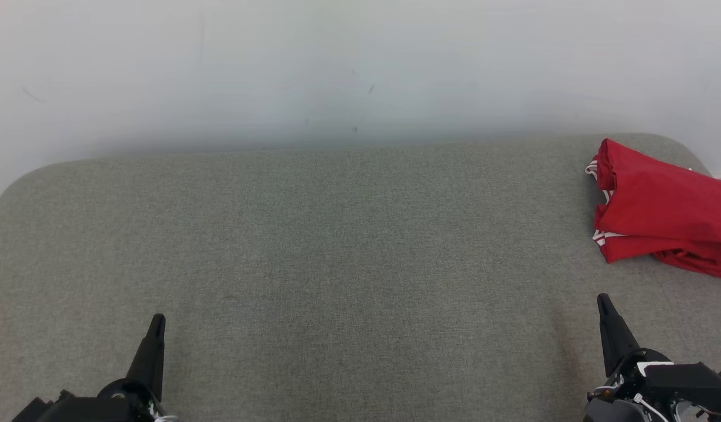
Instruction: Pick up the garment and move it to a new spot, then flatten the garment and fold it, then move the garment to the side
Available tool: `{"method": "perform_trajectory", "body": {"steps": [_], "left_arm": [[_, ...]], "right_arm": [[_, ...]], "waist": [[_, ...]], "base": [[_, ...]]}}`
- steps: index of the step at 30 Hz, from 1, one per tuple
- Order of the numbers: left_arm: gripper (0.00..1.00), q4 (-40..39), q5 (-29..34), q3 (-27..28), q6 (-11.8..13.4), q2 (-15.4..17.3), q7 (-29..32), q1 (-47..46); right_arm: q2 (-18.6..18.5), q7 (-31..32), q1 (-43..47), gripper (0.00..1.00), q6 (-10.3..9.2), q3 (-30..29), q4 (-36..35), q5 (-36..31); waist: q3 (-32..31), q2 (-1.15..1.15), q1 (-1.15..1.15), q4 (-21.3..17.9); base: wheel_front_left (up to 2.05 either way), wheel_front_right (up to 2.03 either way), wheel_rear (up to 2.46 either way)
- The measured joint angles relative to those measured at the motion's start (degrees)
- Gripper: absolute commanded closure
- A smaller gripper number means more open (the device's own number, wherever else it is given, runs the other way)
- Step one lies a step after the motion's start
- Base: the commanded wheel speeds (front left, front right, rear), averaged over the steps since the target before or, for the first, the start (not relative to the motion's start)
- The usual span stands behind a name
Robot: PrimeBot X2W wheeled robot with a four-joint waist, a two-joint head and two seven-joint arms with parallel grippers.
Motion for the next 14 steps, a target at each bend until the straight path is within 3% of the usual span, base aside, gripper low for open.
{"method": "perform_trajectory", "body": {"steps": [14], "left_arm": [[1.0, 0.0, 0.0, 0.0, 0.0, 0.0, 0.0, 0.0]], "right_arm": [[0.0, 0.0, 0.0, 1.0, 0.0, -0.1, 0.0, 0.0]], "waist": [[0.0, 0.0, 0.0, 0.0]], "base": [[0.0, 0.0, 0.0]]}}
